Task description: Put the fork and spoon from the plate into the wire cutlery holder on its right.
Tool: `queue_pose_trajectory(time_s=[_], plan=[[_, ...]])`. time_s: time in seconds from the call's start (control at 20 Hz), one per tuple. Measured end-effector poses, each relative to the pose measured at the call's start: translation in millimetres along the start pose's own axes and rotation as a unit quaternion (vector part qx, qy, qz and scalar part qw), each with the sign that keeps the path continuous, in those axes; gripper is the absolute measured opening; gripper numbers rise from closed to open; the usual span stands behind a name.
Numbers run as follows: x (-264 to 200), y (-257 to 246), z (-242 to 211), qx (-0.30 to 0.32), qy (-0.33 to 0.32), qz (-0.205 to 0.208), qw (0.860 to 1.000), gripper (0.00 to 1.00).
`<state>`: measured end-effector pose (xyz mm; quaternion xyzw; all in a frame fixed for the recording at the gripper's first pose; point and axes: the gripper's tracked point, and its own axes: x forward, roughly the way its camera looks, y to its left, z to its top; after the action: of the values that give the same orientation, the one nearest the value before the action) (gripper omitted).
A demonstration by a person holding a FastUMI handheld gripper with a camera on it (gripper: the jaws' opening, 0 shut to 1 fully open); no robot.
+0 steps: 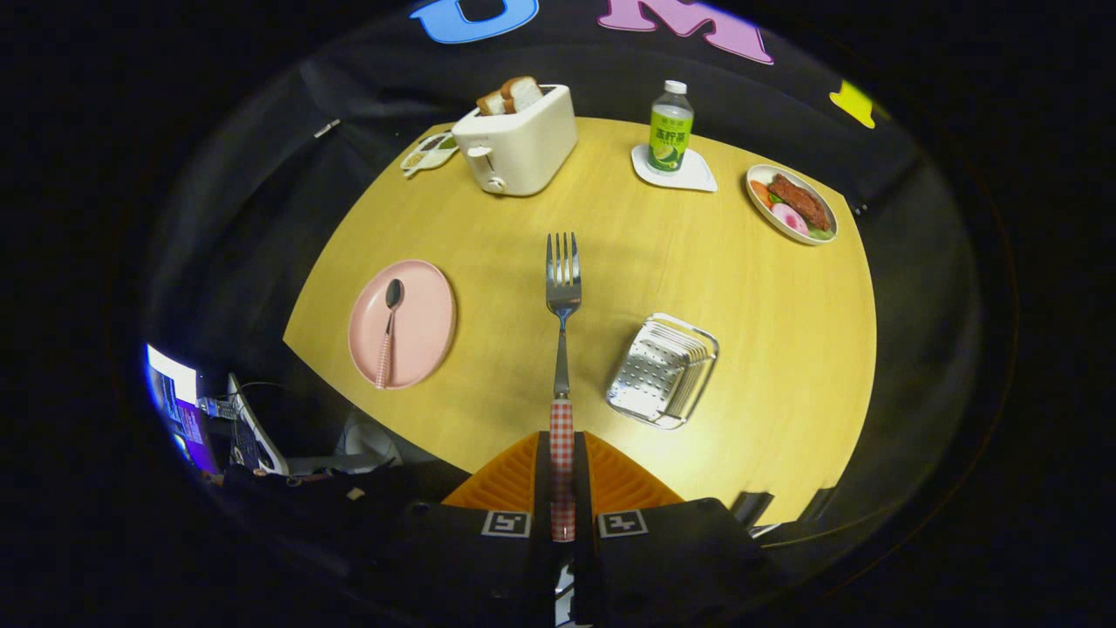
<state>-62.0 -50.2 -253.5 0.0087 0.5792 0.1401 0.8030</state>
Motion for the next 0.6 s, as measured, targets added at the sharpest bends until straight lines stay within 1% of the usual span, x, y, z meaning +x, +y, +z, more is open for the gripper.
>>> queue_pose_trajectory(time_s=[0.15,0.3,0.5,0.6], plan=[[-7.4,-31.9,-18.5,0.008,0.058,-0.002,0.998,0.13],[-8.7,-58.9,-30.9,-0.014,0.129,-0.011,0.992,0.13],[-3.0,-75.5,-38.1,-0.04,0.221,-0.003,0.975,0.13],[2.4,-82.9,-36.3,-0.049,0.253,-0.009,0.966,0.14]])
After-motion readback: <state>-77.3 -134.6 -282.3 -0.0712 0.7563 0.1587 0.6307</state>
